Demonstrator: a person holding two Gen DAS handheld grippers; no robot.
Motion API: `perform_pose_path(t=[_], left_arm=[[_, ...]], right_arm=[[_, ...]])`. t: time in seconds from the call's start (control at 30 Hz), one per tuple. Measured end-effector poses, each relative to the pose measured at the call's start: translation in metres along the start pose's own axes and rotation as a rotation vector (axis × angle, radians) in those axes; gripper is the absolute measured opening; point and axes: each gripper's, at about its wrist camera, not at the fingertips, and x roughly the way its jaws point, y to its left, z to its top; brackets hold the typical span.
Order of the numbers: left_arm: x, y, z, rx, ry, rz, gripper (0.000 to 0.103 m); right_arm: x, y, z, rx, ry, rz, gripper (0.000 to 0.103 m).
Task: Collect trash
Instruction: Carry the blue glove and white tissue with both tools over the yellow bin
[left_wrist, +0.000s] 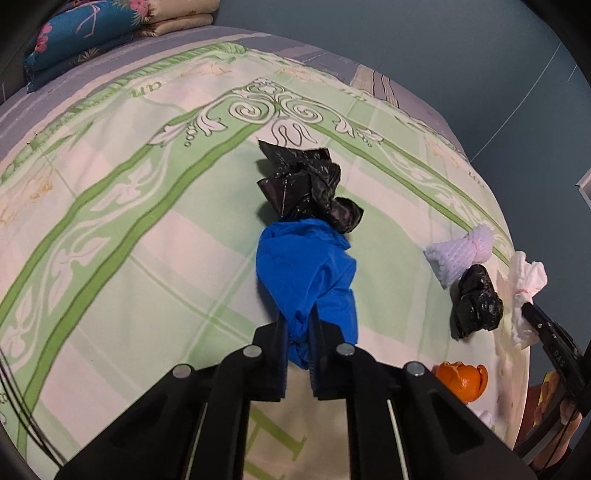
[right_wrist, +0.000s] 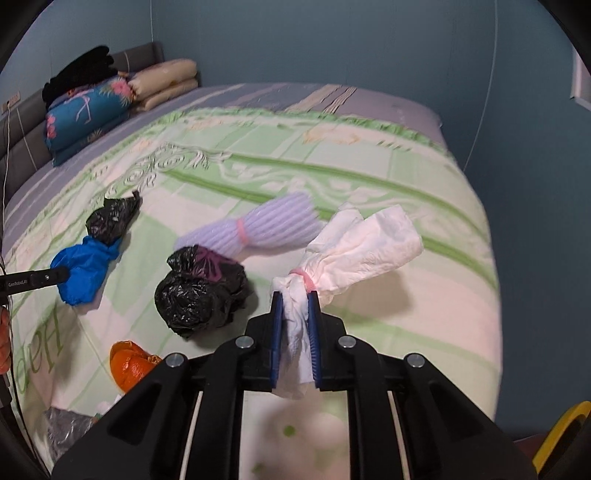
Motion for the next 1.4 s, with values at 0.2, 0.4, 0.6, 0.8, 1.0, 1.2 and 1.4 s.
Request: perform_pose_path(t=[0.2,0.4,0.6,0.8,1.0,1.2,1.4], left_arm=[[-0.037,0.011,-0.006,-0.009,-0.048,-0.007,0.008],[-0.094,0.002,-0.013,0.034,-0.131,-0.028,0.007],[-0.150,-0.034,-0.020,0.110,-0.210,-0.082,0.007],[-0.189,-0.096,-0.037,0.223,-0.269,-0.164,0.007],[-0.210,-0.160,-0.059,0.333,-0.287,-0.251,0.007],[-0.213,-0.232,-0.082,0.443,-0.271,-0.350,0.007],[-0.193,-0.300,-0.106,0.536,-0.205,-0.445,0.007]], right_arm=[[-0.044,-0.015,-0.004,0.037,-0.053,0.014,0.012],[-0.102,-0.020,-0.014,0.041,-0.122,0.032,0.012],[-0.166,-0.030,-0.025,0.053,-0.214,0.045,0.012],[-0.226,-0.047,-0.036,0.070,-0.310,0.028,0.012],[-0.277,-0.077,-0.054,0.107,-0.389,-0.012,0.012],[-0.306,-0.119,-0.082,0.161,-0.404,-0.092,0.012],[-0.326,-0.167,-0.116,0.236,-0.392,-0.190,0.012]])
